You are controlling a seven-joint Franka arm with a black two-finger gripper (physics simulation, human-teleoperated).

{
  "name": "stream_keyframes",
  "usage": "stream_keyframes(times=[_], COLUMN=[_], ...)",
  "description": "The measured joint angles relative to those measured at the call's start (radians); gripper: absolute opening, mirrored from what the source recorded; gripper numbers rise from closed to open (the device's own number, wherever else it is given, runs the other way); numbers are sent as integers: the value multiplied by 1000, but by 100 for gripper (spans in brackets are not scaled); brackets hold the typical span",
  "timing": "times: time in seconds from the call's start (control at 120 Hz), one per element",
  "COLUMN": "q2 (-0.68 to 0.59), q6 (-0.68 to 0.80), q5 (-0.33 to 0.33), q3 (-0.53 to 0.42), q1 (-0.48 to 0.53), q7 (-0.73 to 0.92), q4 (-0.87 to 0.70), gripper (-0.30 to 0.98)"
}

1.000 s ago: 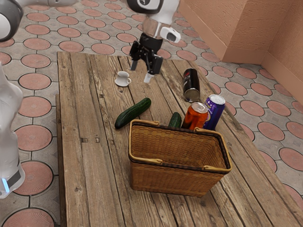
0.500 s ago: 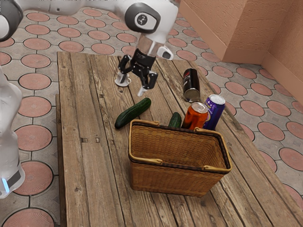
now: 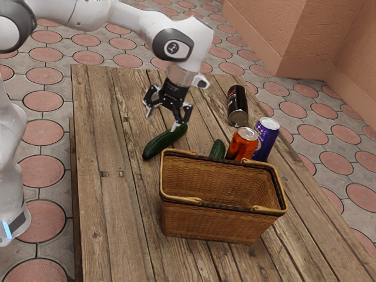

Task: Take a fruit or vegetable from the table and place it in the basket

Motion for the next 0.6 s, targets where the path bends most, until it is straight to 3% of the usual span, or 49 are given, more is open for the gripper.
stream_keyframes(times=[0.325,0.6], q2=[1,20], q6=[56,97], q5=[6,49], q3=[1,1], q1=[1,1], q7=[-40,-60], q4=[-37,-54], gripper=[69,69])
